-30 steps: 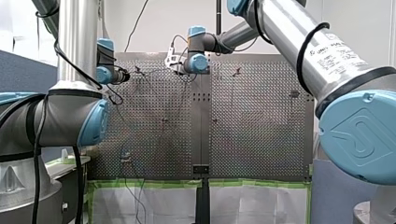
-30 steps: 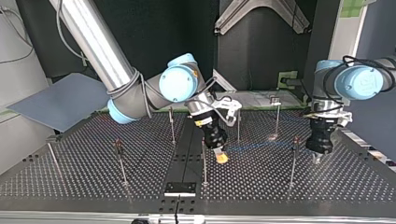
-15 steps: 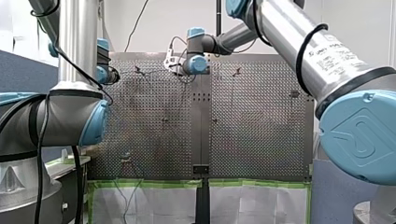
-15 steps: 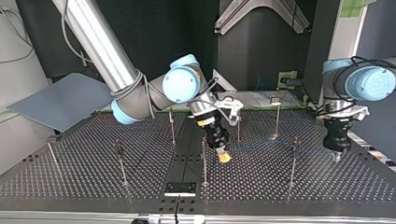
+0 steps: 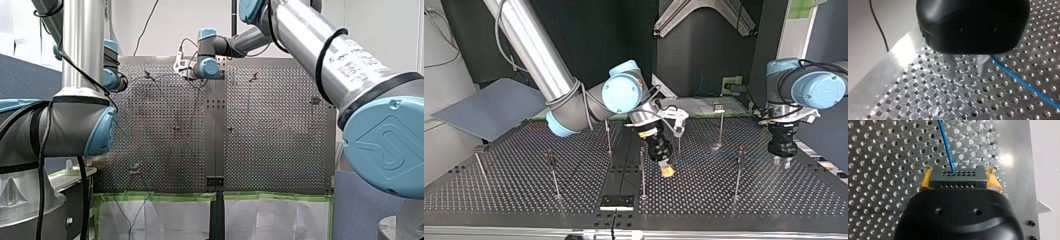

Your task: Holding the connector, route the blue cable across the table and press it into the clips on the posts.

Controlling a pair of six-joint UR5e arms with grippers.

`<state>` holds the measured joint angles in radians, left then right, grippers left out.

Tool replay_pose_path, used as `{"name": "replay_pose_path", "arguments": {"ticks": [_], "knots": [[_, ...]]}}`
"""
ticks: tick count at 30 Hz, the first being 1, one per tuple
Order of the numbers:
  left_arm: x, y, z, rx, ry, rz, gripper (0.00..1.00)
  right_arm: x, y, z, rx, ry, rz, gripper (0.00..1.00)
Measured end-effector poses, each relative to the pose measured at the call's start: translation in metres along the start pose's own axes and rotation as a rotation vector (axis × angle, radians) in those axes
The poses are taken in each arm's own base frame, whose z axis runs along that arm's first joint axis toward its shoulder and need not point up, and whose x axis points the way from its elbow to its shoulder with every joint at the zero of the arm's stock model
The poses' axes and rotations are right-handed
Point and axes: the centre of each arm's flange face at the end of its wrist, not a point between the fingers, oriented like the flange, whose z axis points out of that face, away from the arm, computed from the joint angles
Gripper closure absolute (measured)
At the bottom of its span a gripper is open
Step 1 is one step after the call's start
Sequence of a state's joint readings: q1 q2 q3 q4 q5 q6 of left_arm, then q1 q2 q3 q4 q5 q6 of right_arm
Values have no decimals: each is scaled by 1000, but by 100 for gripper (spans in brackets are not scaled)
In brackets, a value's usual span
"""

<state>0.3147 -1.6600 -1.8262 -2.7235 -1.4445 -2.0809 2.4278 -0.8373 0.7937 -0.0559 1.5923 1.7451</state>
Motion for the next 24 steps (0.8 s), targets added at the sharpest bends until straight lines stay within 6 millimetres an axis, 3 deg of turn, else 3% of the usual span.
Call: {"name": "replay_pose_path", "arguments": {"ticks": [1, 14, 19, 24], "knots": [[-1, -1, -2, -7, 2, 7, 0, 0, -1, 0, 1, 0, 0, 100], [6, -17, -52, -70, 72, 104, 0, 0, -11, -4, -6, -7, 1, 100], [16, -34, -82, -61, 124, 119, 0, -1, -12, -6, -23, -19, 0, 100], [13, -58, -105, -46, 142, 109, 0, -2, -11, -7, -38, -30, -1, 100]]}}
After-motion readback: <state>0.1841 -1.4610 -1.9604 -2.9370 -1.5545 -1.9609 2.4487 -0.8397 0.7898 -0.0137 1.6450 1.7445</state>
